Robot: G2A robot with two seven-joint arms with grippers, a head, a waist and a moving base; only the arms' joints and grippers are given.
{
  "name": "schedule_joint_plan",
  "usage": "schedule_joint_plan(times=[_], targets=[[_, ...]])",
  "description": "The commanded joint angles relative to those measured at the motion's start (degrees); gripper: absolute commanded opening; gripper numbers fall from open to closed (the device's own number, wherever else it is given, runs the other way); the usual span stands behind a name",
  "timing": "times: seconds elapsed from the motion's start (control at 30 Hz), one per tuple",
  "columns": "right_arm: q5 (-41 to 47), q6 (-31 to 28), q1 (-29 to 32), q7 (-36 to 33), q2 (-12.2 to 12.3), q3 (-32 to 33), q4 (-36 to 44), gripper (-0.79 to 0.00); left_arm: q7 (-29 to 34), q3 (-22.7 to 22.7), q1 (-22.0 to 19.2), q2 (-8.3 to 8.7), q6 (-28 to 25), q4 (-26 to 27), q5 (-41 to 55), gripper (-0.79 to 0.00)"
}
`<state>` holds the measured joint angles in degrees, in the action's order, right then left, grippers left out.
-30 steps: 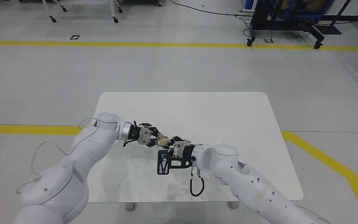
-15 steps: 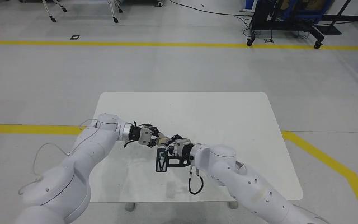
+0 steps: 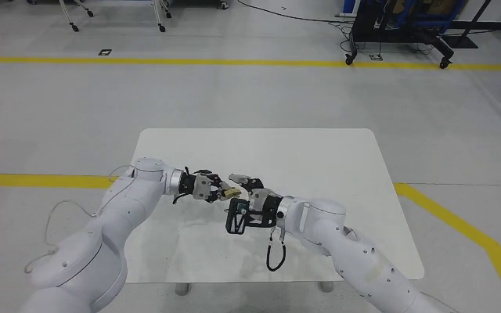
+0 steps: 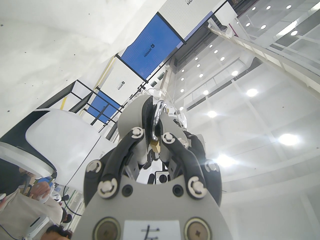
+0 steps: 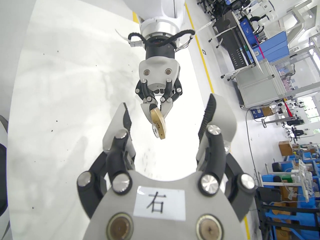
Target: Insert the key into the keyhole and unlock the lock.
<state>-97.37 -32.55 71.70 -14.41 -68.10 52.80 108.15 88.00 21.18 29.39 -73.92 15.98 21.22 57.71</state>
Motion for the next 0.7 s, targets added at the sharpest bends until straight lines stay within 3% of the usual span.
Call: schedule_joint_plan(times=[0.0,0.13,0.17,0.2,0.23,0.27,0.43,0.67], targets=[[2.47,0.56,1.24,2.95,0.22,1.71,0.2,0.0,0.0,0.52,0.04,-0.03,-0.31,-0.16,-0.02,-0.785],[13.39,1.51,3.49,7.88,0.32,5.46,-0.98,0.0,-1.25,1.73,-0.04,-0.1,-2.52,-0.78,-0.15,-0.785],[16.12,0.92,3.7,8.38,0.35,6.19,-1.49,-0.071,-2.28,2.0,-0.14,-0.12,-3.49,-0.9,-0.41,-0.785],[18.7,0.13,3.85,8.53,0.37,6.73,-2.09,-0.443,-3.83,2.31,-0.3,-0.12,-5.26,-0.94,-0.79,-0.785],[21.13,-0.43,3.89,8.38,0.38,7.3,-2.76,-0.72,-5.03,2.72,-0.27,-0.13,-6.85,-0.88,-0.81,-0.785],[23.01,-0.7,3.85,7.43,0.4,7.77,-3.56,-0.785,-5.95,3.19,-0.25,-0.11,-8.4,-0.79,-0.72,-0.785],[33.41,-1.57,1.28,-4.37,0.01,6.79,-7.82,-0.785,-7.52,5.61,0.22,0.26,-15.07,-0.13,0.05,-0.785],[50.17,-8.75,-1.65,-9.12,-0.11,6.5,-13.69,-0.785,-8.06,7.68,1.09,0.74,-16.09,0.83,-0.59,-0.785]])
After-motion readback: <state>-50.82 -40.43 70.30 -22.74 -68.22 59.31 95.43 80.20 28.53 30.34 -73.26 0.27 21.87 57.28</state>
